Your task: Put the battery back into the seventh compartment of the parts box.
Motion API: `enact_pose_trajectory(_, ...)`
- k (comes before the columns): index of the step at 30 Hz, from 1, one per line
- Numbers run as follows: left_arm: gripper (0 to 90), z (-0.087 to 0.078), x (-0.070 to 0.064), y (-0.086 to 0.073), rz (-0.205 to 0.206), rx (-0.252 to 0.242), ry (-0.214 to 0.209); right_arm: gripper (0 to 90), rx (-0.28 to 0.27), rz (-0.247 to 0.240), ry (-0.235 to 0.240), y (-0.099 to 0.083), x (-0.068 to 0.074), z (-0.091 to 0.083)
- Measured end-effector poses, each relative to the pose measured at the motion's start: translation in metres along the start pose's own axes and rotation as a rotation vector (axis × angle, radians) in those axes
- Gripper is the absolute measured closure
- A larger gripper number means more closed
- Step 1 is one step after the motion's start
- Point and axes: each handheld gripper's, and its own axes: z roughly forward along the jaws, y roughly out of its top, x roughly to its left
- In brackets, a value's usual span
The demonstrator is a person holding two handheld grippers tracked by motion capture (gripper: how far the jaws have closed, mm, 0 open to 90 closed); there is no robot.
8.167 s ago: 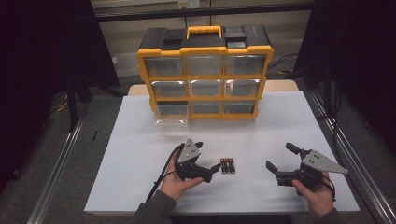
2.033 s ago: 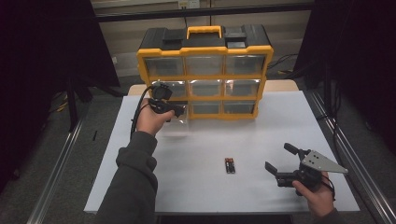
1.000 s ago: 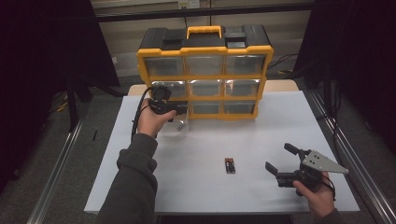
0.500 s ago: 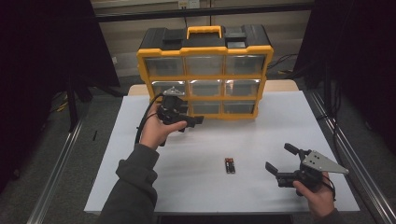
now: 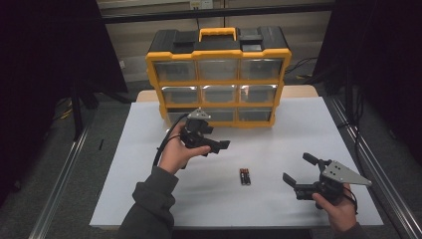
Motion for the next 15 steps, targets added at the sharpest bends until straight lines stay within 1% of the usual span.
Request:
enact_pose_trajectory(1, 15.4, 0.001, -0.001, -0.002, 0.000, 0.006, -0.011, 1.4, 0.000, 0.000, 0.000, 0.000, 0.000, 0.000)
enact_pose_trajectory(2, 15.3, 0.003, -0.003, -0.004, 0.004, 0.008, -0.013, 1.4, 0.000, 0.000, 0.000, 0.000, 0.000, 0.000)
enact_pose_trajectory(3, 15.2, 0.004, -0.005, -0.005, -0.001, 0.007, -0.016, 1.4, -0.001, 0.000, 0.000, 0.000, 0.000, 0.000)
enact_pose_trajectory(4, 15.0, 0.006, -0.006, -0.007, 0.010, 0.008, -0.014, 1.4, -0.001, 0.001, 0.000, 0.000, 0.000, 0.000)
enact_pose_trajectory(5, 14.9, 0.006, -0.008, -0.007, 0.014, 0.020, -0.014, 1.3, -0.001, 0.000, 0.002, 0.000, 0.000, 0.000)
enact_pose_trajectory(6, 14.8, 0.008, -0.009, -0.009, 0.015, 0.001, -0.025, 1.4, -0.002, 0.000, 0.002, 0.000, 0.000, 0.000)
enact_pose_trajectory(7, 14.8, 0.009, -0.011, -0.010, 0.020, 0.006, -0.032, 1.4, -0.002, 0.000, 0.002, 0.000, 0.000, 0.000)
enact_pose_trajectory(8, 14.8, 0.010, -0.012, -0.010, 0.019, -0.003, -0.041, 1.4, -0.001, 0.001, 0.002, 0.000, 0.000, 0.000)
enact_pose_trajectory(9, 14.6, 0.009, -0.014, -0.011, 0.030, 0.012, -0.037, 1.3, -0.001, 0.001, 0.003, 0.000, 0.000, 0.000)
enact_pose_trajectory(10, 14.5, 0.011, -0.017, -0.012, 0.029, -0.005, -0.042, 1.4, -0.001, 0.000, 0.002, 0.000, 0.000, 0.000)
enact_pose_trajectory(11, 14.4, 0.012, -0.019, -0.012, 0.035, 0.010, -0.045, 1.4, -0.002, 0.000, 0.002, 0.000, 0.000, 0.000)
enact_pose_trajectory(12, 14.3, 0.013, -0.020, -0.014, 0.038, 0.006, -0.052, 1.4, -0.002, 0.000, 0.003, 0.000, 0.000, 0.000)
enact_pose_trajectory(15, 13.8, 0.017, -0.024, -0.016, 0.053, 0.013, -0.051, 1.4, -0.001, 0.001, 0.001, 0.000, 0.000, 0.000)
